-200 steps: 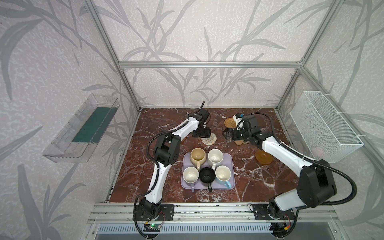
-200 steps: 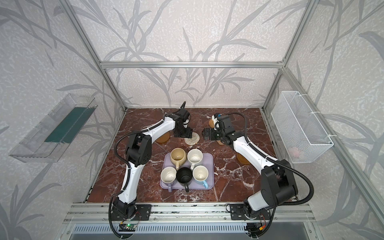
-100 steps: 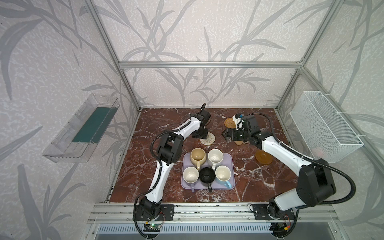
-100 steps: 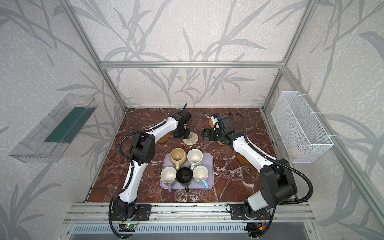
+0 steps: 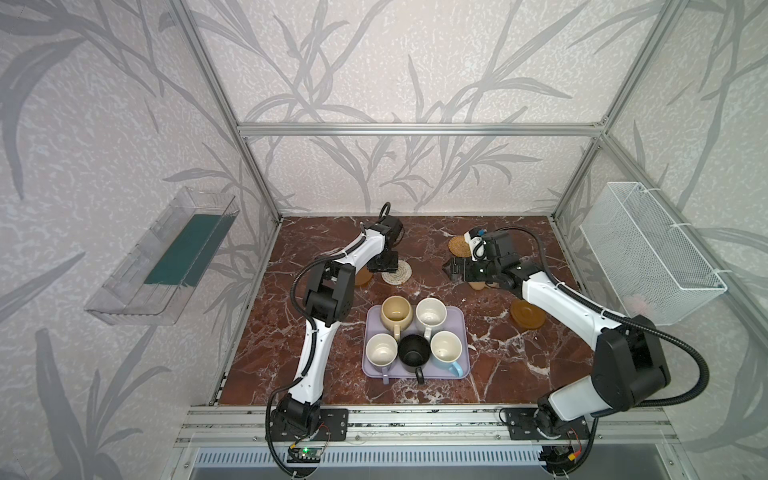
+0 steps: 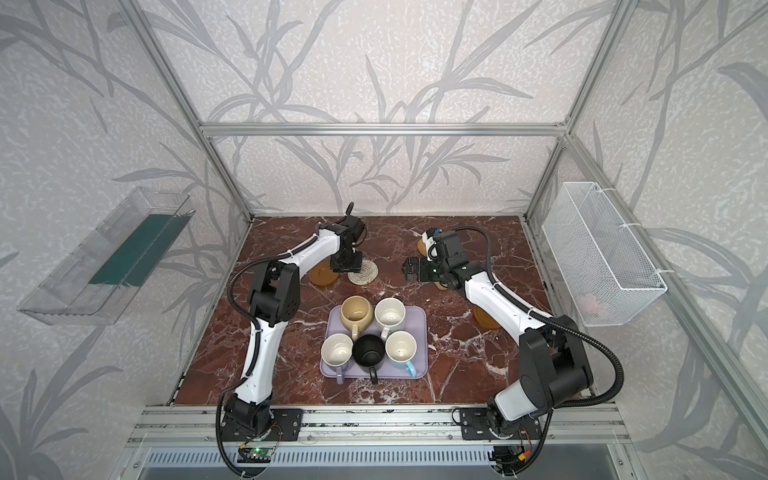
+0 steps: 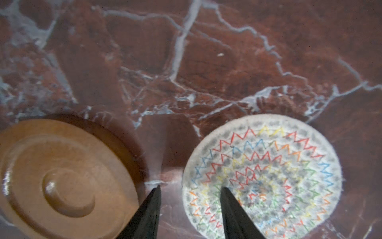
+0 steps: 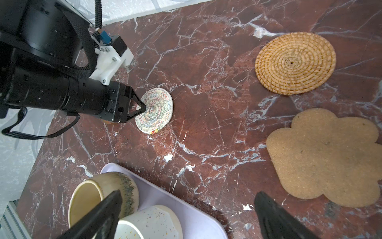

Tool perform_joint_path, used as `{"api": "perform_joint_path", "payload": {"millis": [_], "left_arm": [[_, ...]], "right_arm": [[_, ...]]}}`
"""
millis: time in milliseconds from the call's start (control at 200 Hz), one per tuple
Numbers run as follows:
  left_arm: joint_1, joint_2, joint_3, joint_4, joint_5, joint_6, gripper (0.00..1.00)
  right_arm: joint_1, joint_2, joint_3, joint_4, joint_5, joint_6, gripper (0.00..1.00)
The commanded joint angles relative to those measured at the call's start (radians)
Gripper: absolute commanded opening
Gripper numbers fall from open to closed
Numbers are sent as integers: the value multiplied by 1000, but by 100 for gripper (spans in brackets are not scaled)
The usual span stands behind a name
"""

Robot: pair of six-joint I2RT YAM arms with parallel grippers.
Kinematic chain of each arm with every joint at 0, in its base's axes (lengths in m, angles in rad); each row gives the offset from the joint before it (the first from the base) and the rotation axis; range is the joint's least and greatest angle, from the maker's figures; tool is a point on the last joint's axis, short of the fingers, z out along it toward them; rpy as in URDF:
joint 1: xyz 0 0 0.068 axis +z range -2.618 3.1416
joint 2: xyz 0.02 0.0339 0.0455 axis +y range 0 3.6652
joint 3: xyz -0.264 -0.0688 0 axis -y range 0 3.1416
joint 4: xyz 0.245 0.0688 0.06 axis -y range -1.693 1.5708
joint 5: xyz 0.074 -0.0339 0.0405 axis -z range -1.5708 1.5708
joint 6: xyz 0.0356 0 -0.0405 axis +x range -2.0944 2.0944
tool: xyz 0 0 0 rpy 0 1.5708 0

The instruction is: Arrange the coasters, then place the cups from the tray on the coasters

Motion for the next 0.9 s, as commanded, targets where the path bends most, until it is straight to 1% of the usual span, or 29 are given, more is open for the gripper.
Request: {"api": "perform_joint_path", "payload": {"millis": [0,185,305,440,520,720,895], "left_arm": [[3,-22,-41,-60,-67,0,49],[12,-31,-59,-27,-16,-5,50],[13,-24,-47,-52,-20,-11,50],[11,-73,-97,-14,-9,-20,48],[9,-78,-84,-23,-17,-21,47],[9,-79,-70,-36,-4,-24,48],[9,-114,-76,-34,1,-33,49]], "right_arm": [[2,9,-2,12,-10,1,99],[2,15,7,13,-15,5,99],[2,14,12,7,-16,2,99],[2,4,8,4,-4,-3,99],[2,10,12,7,-9,-2,99],[4,15,12,9,-21,5,99],[4,8,9,7,-16,4,99]]}}
